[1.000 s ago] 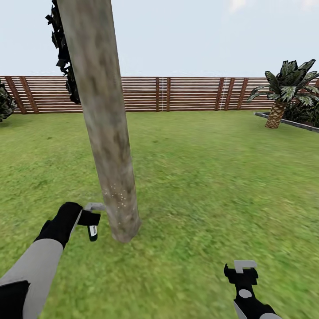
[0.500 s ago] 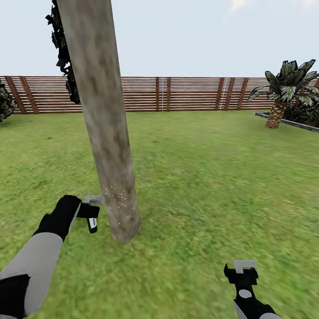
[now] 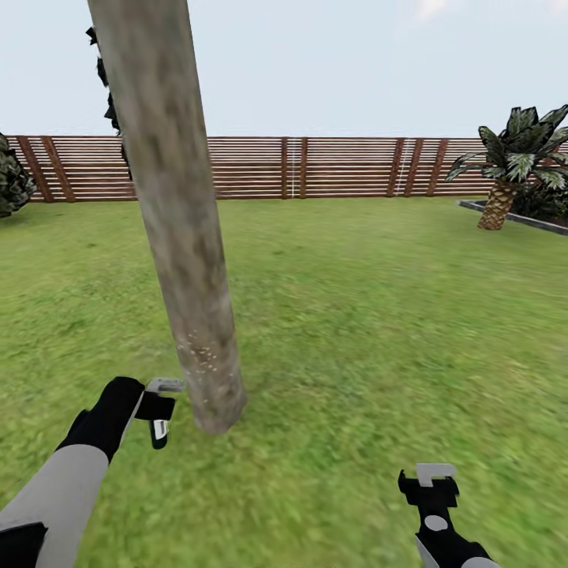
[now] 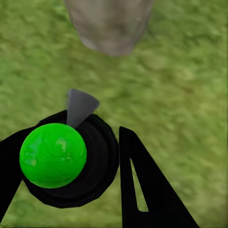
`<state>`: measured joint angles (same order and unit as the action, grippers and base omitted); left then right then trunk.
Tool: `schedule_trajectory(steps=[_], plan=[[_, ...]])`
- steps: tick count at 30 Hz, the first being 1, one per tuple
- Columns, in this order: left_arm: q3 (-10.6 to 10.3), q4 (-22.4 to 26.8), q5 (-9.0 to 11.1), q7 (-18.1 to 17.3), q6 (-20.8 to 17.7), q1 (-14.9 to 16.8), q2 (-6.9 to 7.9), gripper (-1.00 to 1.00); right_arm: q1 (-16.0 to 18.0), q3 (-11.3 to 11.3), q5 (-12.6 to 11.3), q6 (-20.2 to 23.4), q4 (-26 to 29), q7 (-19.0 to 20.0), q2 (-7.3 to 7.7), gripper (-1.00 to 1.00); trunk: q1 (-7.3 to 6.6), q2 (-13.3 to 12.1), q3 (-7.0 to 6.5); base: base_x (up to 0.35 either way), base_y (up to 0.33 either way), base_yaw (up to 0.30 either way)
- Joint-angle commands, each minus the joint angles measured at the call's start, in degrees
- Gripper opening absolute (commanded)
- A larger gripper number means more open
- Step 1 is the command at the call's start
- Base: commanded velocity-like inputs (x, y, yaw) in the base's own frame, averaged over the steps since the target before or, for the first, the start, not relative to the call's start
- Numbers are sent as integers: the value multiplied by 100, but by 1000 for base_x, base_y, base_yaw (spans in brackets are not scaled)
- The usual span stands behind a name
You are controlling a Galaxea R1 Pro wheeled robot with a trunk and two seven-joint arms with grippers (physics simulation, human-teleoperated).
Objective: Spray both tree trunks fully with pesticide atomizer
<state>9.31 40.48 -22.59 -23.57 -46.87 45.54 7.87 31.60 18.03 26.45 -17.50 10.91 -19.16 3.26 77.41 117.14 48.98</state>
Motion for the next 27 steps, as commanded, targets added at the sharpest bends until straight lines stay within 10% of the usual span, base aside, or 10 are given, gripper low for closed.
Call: schedule_trajectory(steps=[1, 23, 27], plan=[[19, 13, -45, 36, -17, 2, -9, -100, 4, 43, 53, -25, -9, -8, -1, 100, -1, 3, 5, -92, -267, 245], [109, 58, 35, 194, -6, -2, -250, -100, 4, 43, 54, -25, -10, 1, -1, 100, -1, 3, 5, -84, -256, 132], [117, 58, 32, 195, 1, -2, -254, -100, -35, 43, 48, -33, -11, 648, 8, 100, -1, 3, 5, 76, -274, 0]])
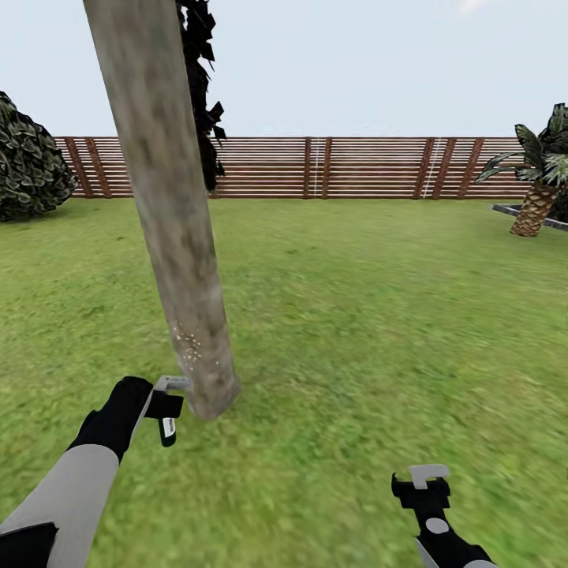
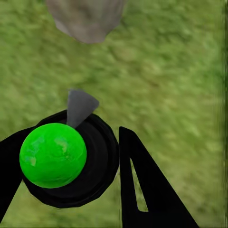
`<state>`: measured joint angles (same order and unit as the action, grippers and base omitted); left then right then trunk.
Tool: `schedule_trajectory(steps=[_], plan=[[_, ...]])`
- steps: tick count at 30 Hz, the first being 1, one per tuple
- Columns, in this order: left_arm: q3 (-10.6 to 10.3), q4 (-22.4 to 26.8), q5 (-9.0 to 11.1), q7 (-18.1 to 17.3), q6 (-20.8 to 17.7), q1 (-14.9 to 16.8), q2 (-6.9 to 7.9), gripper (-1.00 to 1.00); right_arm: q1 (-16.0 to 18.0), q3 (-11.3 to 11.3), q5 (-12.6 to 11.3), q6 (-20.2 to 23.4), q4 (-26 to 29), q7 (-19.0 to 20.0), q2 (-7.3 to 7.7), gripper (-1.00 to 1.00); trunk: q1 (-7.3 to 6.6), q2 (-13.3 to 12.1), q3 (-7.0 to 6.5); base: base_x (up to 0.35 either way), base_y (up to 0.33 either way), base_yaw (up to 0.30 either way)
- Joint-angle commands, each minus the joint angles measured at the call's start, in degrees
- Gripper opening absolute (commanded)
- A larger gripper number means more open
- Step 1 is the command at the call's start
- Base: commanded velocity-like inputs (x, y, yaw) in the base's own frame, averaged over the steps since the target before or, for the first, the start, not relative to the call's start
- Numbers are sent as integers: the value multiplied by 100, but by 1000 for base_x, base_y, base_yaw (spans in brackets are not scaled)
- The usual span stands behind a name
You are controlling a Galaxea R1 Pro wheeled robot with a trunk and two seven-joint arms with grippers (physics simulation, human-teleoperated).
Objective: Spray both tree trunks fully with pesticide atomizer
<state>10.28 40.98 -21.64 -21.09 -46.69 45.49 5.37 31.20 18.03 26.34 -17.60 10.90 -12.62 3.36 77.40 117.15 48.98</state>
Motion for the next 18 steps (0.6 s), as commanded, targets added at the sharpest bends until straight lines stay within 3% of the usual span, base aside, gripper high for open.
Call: schedule_trajectory(steps=[1, 4, 10, 18], plan=[[20, 9, -64, -51, -17, 4, -6, -100, -9, 43, 58, -24, -8, 166, 2, 100, 0, 2, 5, 82, -274, 0], [11, -9, -72, -45, -8, 1, 2, -100, -30, 43, 56, -24, -6, 442, 3, 100, 0, 2, 5, 83, -274, 0], [85, -122, -78, 37, 238, -139, 15, -100, -35, 43, 47, -31, -1, 496, -7, 100, 0, 2, 5, 83, -274, 20], [213, -147, 90, 304, 429, -172, -18, -100, -35, 43, 55, -33, 0, 490, -14, 100, 0, 2, 5, 124, -274, 247]])
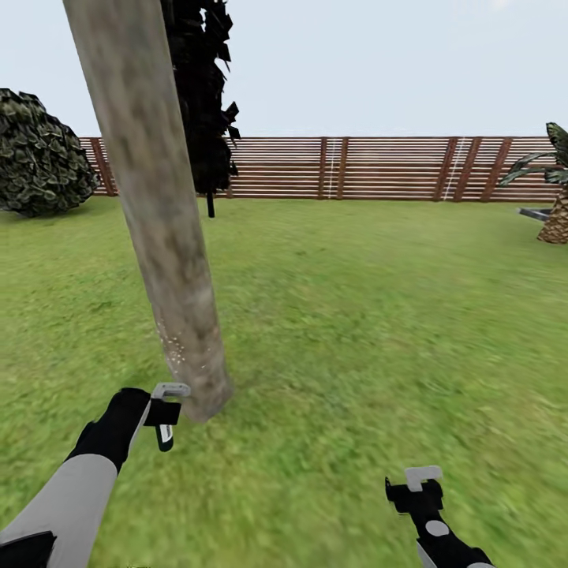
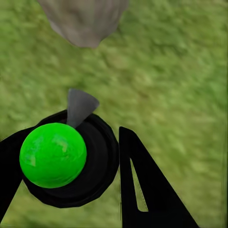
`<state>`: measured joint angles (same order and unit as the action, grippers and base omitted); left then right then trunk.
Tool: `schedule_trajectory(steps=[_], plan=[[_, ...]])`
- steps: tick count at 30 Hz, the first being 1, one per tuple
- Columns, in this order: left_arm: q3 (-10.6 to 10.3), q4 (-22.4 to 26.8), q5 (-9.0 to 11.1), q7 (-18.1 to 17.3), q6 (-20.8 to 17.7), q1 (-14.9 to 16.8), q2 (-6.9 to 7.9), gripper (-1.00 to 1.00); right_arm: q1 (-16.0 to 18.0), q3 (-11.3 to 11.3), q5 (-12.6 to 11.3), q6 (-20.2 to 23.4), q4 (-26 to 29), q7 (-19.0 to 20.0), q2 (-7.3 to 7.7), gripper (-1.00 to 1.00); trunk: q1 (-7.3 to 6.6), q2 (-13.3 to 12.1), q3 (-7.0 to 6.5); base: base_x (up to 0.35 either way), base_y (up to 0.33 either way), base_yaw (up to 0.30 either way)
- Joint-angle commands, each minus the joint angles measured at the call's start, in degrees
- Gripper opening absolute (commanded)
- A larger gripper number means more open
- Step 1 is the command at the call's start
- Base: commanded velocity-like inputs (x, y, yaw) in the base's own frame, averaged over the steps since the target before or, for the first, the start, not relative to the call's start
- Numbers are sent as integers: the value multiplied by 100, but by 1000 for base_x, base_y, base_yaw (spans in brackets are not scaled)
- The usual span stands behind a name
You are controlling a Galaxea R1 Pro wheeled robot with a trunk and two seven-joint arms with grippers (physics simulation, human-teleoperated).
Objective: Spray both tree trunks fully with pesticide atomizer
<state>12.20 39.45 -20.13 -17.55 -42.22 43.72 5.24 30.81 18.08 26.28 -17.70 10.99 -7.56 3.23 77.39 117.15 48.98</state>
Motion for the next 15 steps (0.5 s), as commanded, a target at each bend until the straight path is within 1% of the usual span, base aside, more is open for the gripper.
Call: schedule_trajectory(steps=[1, 5, 10, 15], plan=[[26, -2, -56, -46, -15, 5, -5, -100, 4, 38, 61, -23, -9, -17, 1, 100, 0, 2, 5, 134, -274, 276], [28, -15, -53, -39, -14, 5, -5, -100, 4, 38, 61, -23, -9, -18, 1, 100, 0, 2, 5, 114, -274, 276], [28, -17, -57, -34, -14, 5, -3, -100, 4, 38, 61, -33, -9, -18, 2, 100, 0, 2, 5, 25, -274, 276], [30, -25, -54, 146, -14, 5, 28, -100, 4, 38, 61, -35, -9, -18, 3, 100, 0, 2, 5, 2, -274, 276]])
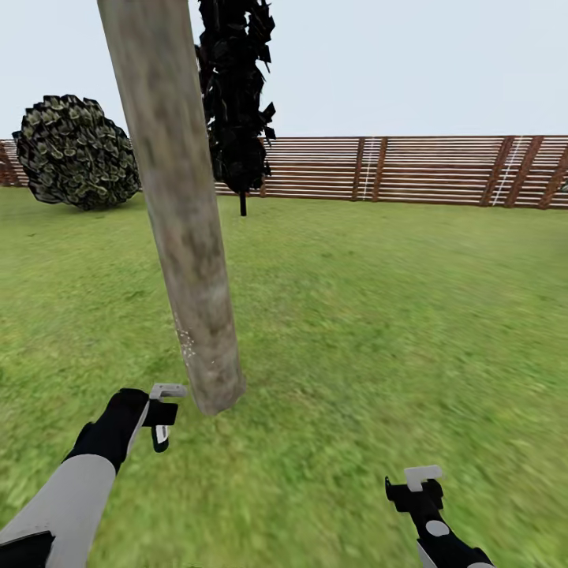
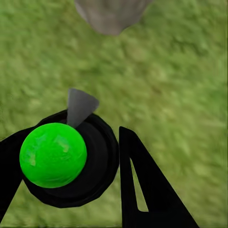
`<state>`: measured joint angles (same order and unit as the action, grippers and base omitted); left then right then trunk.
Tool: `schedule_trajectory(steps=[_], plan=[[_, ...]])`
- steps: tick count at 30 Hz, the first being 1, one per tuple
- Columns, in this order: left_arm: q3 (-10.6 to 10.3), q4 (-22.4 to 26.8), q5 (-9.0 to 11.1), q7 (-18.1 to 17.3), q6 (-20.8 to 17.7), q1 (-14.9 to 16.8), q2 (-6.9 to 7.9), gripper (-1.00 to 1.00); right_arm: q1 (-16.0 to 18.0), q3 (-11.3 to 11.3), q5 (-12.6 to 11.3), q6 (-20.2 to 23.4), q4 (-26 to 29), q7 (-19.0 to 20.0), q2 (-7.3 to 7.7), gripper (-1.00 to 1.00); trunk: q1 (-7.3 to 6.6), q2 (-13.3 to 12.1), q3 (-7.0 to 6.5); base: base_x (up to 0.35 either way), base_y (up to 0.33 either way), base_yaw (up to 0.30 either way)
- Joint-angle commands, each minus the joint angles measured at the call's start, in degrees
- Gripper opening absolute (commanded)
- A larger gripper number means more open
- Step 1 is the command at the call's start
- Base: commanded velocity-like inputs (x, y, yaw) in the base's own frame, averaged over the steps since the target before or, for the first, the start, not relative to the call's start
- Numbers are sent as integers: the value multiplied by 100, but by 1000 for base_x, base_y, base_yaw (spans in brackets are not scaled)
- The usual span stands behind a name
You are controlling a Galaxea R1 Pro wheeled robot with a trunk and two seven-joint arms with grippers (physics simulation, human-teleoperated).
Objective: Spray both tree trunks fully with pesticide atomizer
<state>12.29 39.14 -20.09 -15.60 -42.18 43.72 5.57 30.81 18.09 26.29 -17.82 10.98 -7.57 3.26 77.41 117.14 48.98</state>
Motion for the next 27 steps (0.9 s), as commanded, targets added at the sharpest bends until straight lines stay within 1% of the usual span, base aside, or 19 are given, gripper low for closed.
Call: schedule_trajectory(steps=[1, 7, 9, 18, 27], plan=[[20, 6, -57, -28, -18, 5, -13, -100, 4, 37, 60, -23, -9, -16, -1, 100, -1, 2, 5, 0, -274, 276], [19, 6, -32, -5, -18, 5, -37, -100, 4, 38, 60, -21, -9, -17, -1, 100, -1, 2, 5, 72, -272, 273], [19, 6, -31, -5, -18, 5, -38, -100, 4, 39, 60, -25, -9, -17, -1, 100, -1, 2, 5, 172, -247, 133], [19, 6, -22, -13, -1, 5, -46, -100, 4, 46, 69, -29, 0, -25, 11, 100, -1, 2, 5, 193, -232, 13], [25, 6, -21, -11, -1, 5, -38, -100, 4, 44, 69, -20, 0, -25, 8, 100, -1, 2, 5, 115, -274, 0]])
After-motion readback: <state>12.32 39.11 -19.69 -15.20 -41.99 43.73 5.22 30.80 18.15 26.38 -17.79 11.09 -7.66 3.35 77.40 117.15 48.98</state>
